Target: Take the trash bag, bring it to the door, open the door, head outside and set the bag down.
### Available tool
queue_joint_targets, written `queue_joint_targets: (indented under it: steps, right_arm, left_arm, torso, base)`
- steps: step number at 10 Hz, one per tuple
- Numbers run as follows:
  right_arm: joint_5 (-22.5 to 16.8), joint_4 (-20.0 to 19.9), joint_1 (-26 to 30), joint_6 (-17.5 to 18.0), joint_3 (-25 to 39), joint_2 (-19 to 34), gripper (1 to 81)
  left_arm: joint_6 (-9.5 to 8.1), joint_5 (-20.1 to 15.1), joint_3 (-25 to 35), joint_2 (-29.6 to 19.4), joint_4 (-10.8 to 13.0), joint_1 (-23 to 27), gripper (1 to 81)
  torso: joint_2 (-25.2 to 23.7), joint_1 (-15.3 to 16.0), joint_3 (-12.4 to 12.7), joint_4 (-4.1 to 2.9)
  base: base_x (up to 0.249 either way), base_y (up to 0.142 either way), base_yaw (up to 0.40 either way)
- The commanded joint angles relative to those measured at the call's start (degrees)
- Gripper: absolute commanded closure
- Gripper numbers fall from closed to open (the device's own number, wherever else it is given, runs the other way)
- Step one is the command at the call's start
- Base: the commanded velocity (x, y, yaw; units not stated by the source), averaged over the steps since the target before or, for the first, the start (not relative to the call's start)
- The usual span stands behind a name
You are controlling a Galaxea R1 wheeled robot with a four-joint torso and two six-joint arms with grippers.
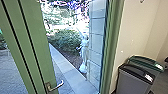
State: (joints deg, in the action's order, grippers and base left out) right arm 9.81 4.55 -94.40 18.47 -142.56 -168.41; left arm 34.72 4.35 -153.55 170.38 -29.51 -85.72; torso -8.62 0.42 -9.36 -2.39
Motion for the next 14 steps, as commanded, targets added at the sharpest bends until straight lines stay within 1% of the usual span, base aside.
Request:
queue_joint_targets:
  steps: [1, 4, 11, 14]
  right_arm:
    - [-1.99, 2.05, 1.63, -0.19, 2.82, 1.3, 1.0]
    - [-1.99, 1.87, 1.71, -0.1, 2.56, 1.13, 1.0]
    - [-1.99, 2.04, 1.71, -0.1, 2.21, 1.12, 1.0]
    - [-1.99, 1.52, 1.8, -0.1, 1.68, 1.21, 1.0]
  left_arm:
    - [0.61, -1.8, 4.93, -3.37, 0.51, 2.09, 81.1]
    - [0.53, -1.72, 8.27, -5.57, 0.42, 1.83, 81.1]
    - [0.53, -1.63, 8.53, -5.74, 0.42, 1.74, 81.1]
    - [0.61, -1.72, 8.53, -5.83, 0.42, 1.83, 81.1]
  torso:
    - [0.0, 0.0, 0.0, 0.0]
    - [0.0, 0.0, 0.0, 0.0]
    - [-0.02, 0.0, 0.02, 0.0]
    - [-0.02, -0.02, 0.02, 0.0]
  base:
    - [0.0, 0.0, 0.133]
    - [0.0, 0.0, 0.133]
    - [0.0, 0.0, 0.159]
    - [0.0, 0.0, 0.174]
